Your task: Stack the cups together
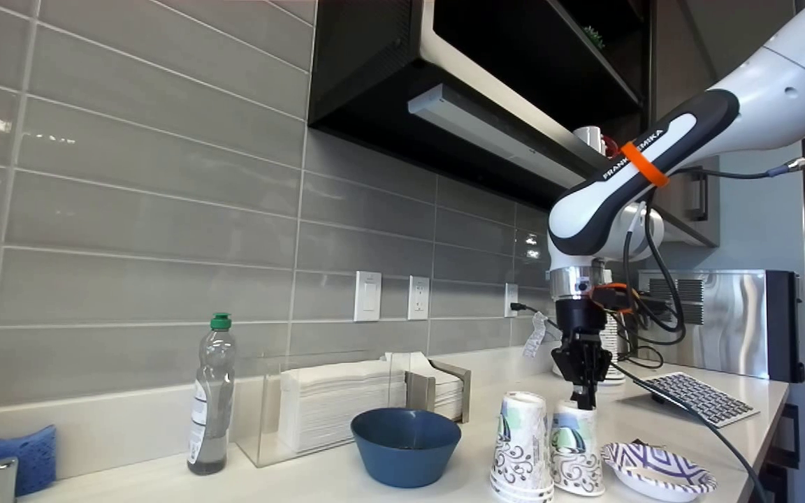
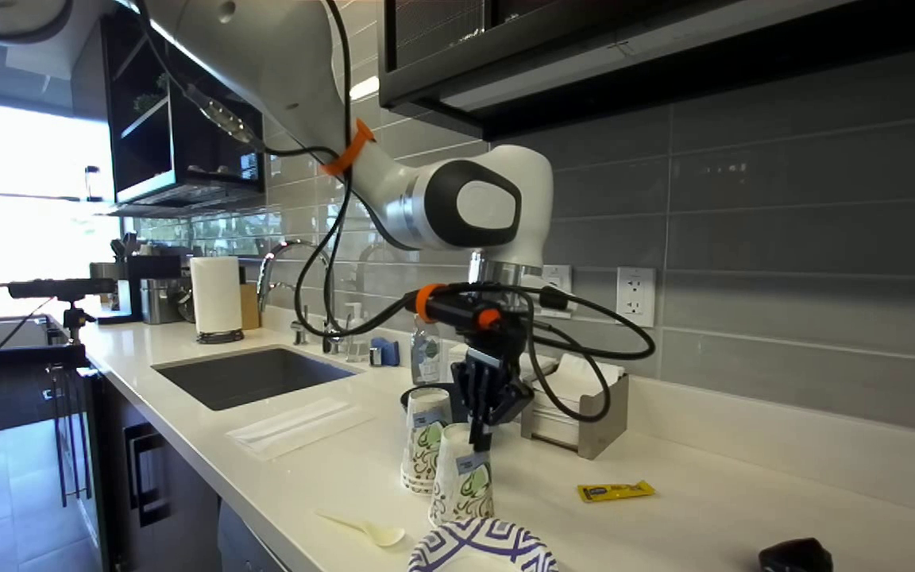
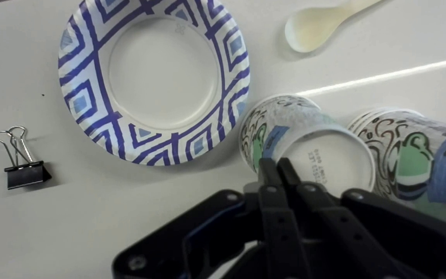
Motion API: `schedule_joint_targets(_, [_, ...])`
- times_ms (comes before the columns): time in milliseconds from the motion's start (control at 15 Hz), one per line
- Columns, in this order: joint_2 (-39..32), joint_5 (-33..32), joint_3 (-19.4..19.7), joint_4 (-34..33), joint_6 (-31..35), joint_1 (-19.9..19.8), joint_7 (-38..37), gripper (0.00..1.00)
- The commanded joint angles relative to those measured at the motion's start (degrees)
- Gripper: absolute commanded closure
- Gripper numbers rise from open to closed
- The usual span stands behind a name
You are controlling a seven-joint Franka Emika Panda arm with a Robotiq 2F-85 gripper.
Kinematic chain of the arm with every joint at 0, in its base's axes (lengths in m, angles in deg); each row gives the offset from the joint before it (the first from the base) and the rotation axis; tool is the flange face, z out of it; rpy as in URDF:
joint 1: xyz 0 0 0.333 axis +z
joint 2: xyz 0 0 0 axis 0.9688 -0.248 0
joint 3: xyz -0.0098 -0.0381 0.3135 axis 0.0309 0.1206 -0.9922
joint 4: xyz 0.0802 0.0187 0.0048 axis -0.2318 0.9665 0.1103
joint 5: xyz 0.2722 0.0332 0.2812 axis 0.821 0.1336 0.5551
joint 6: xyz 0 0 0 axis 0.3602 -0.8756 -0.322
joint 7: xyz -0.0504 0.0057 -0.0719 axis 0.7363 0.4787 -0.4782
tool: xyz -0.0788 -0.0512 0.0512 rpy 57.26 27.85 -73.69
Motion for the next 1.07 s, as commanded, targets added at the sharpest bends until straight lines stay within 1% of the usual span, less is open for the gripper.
schedule_joint_targets(0, [-0.92,2.48,0.25,-1.11,-0.25,-0.69,2.27,1.00])
schedule_joint_targets(200, [-0.27,2.25,0.59,-1.07,-0.40,-0.96,2.26,0.99])
schedule_joint_targets(400, [1.98,0.10,1.13,-0.94,-1.29,-1.32,0.55,0.99])
schedule_joint_targets(667, [5.92,-4.34,1.25,-2.30,-3.33,-1.10,-2.87,0.99])
schedule_joint_targets(1000, [10.72,-11.43,-0.96,-6.32,-8.19,0.08,-7.31,0.99])
